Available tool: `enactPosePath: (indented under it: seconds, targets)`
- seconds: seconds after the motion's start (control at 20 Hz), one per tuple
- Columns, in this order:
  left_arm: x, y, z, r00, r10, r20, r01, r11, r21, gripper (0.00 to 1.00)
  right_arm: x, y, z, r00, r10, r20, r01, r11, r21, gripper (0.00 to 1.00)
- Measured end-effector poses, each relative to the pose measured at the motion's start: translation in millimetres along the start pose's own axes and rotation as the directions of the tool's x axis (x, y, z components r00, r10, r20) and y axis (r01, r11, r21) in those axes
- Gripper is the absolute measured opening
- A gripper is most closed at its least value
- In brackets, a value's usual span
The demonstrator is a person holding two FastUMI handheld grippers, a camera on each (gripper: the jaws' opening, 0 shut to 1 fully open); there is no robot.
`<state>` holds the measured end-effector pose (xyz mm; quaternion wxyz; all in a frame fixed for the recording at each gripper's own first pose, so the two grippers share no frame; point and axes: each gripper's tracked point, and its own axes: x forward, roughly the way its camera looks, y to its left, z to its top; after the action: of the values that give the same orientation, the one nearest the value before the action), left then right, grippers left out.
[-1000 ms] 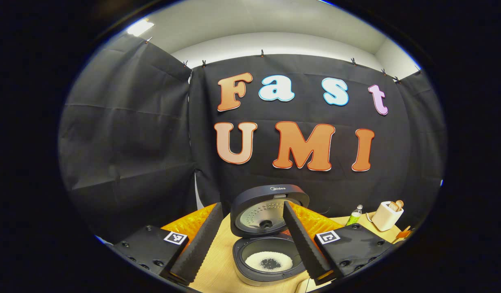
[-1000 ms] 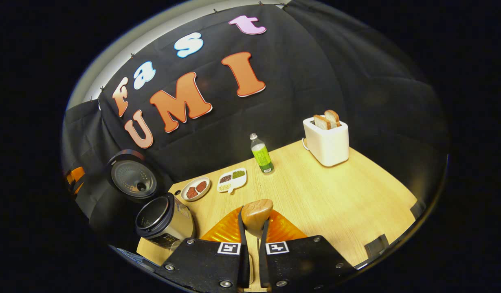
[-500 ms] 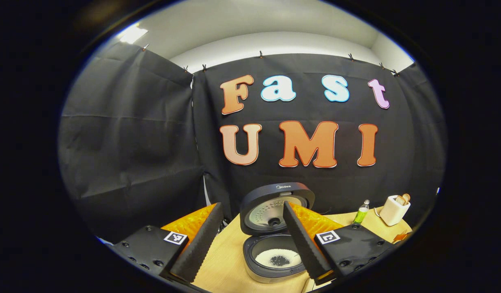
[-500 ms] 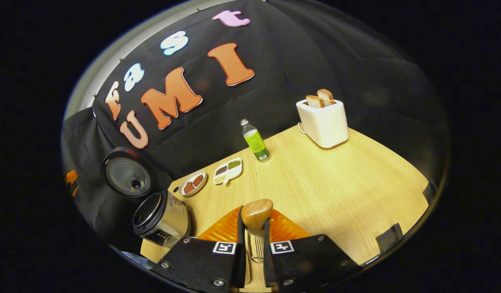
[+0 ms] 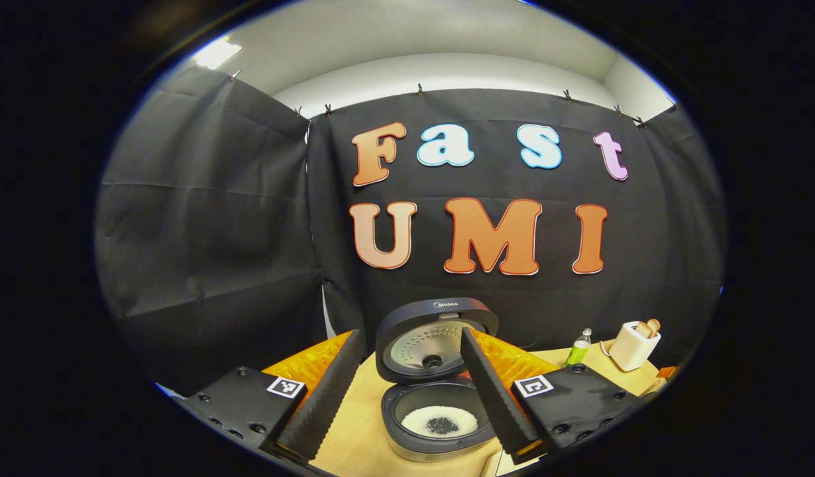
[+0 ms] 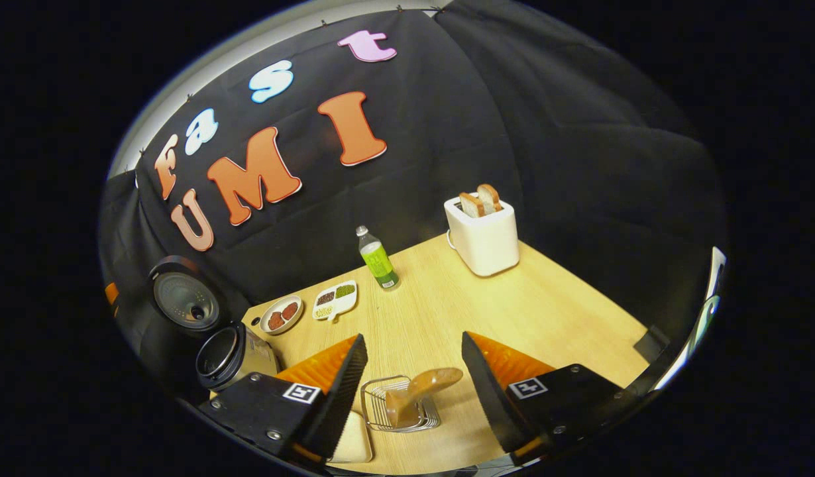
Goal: Close the left gripper, press the button to open the rice cooker; take a wooden spoon from the chopstick holder with the right hand, scoop a spoonful of rice and pour it into the rice cooker, then put the wooden spoon back into the chopstick holder.
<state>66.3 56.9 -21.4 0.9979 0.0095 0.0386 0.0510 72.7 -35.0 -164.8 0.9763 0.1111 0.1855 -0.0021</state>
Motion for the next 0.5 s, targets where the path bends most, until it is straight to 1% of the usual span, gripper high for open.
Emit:
enactPosePath:
  seconds: [0.05,0.1,0.25,0.35,0.5]
  targets:
    - [1.9,-2.0,-0.2,1.000,-0.004,-0.002,0.004,1.000,-0.005,1.00,-3.6,3.3,12.5,1.000,-0.006,0.020,0.007,0.999,-0.033,0.93]
    - [3.6,-4.1,0.4,1.000,-0.009,-0.004,0.009,1.000,-0.010,1.00,-9.2,7.6,23.0,0.999,-0.008,0.038,0.011,0.998,-0.069,0.95]
    - [13.3,-12.4,6.4,1.000,-0.028,0.000,0.028,0.999,-0.025,1.00,-23.1,24.2,59.0,0.995,0.002,0.101,0.015,0.987,-0.163,0.94]
    - [23.7,-22.7,16.6,0.998,-0.056,0.010,0.056,0.998,-0.023,1.00,-32.0,34.9,83.8,0.988,0.001,0.155,0.036,0.972,-0.234,0.95]
    - [47.5,-35.9,43.0,0.995,-0.085,0.042,0.086,0.996,-0.010,1.00,-46.2,50.2,110.9,0.978,0.012,0.209,0.056,0.948,-0.314,0.95]
